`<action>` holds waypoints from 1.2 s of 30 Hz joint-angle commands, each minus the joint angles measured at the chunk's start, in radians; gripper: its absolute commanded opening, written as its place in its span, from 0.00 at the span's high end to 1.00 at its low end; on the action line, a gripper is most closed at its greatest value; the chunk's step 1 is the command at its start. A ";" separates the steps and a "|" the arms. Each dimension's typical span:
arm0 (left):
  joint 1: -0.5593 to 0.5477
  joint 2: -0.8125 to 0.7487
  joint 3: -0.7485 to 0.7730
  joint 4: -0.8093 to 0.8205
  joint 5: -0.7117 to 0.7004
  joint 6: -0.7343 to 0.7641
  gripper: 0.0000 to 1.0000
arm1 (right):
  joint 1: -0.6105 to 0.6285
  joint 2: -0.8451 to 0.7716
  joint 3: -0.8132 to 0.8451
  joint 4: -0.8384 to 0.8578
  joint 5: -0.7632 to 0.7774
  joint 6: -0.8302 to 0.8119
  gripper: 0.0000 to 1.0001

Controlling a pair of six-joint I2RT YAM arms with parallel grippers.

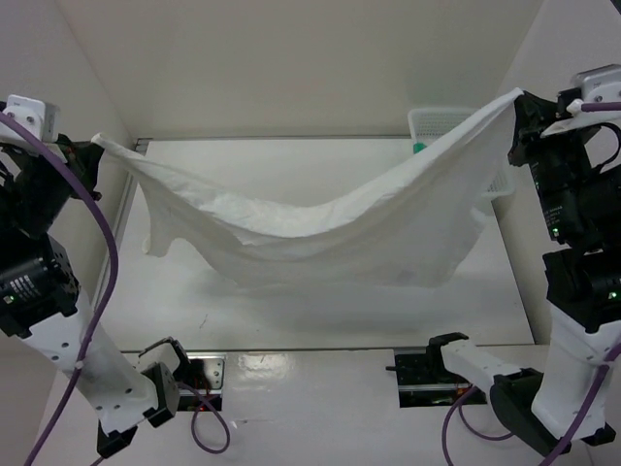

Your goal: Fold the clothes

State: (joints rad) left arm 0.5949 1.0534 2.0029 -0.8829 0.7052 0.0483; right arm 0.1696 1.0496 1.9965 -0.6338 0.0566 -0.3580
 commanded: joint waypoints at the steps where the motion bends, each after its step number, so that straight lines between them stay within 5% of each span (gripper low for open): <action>1: 0.005 0.082 -0.018 0.093 0.049 -0.061 1.00 | -0.007 0.084 0.013 0.085 0.011 0.030 1.00; 10: 0.005 0.359 0.098 0.032 0.059 -0.038 1.00 | -0.007 0.442 0.235 0.031 0.052 0.039 1.00; 15: -0.046 0.635 0.392 -0.177 0.085 0.028 1.00 | -0.018 0.650 0.518 -0.046 0.063 0.048 1.00; 17: -0.069 0.789 0.674 -0.324 0.103 0.045 1.00 | -0.054 0.737 0.623 -0.086 0.039 0.072 1.00; 28: -0.112 0.760 0.701 -0.317 0.178 0.068 1.00 | -0.137 0.708 0.720 -0.122 -0.138 0.151 1.00; 36: -0.101 0.506 0.636 -0.340 0.189 0.084 1.00 | -0.137 0.427 0.506 -0.162 -0.247 0.104 1.00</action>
State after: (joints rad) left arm 0.4877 1.6970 2.6442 -1.2316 0.8413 0.1043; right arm 0.0319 1.6264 2.5736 -0.8185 -0.1307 -0.2310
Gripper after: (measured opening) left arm 0.009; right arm 0.016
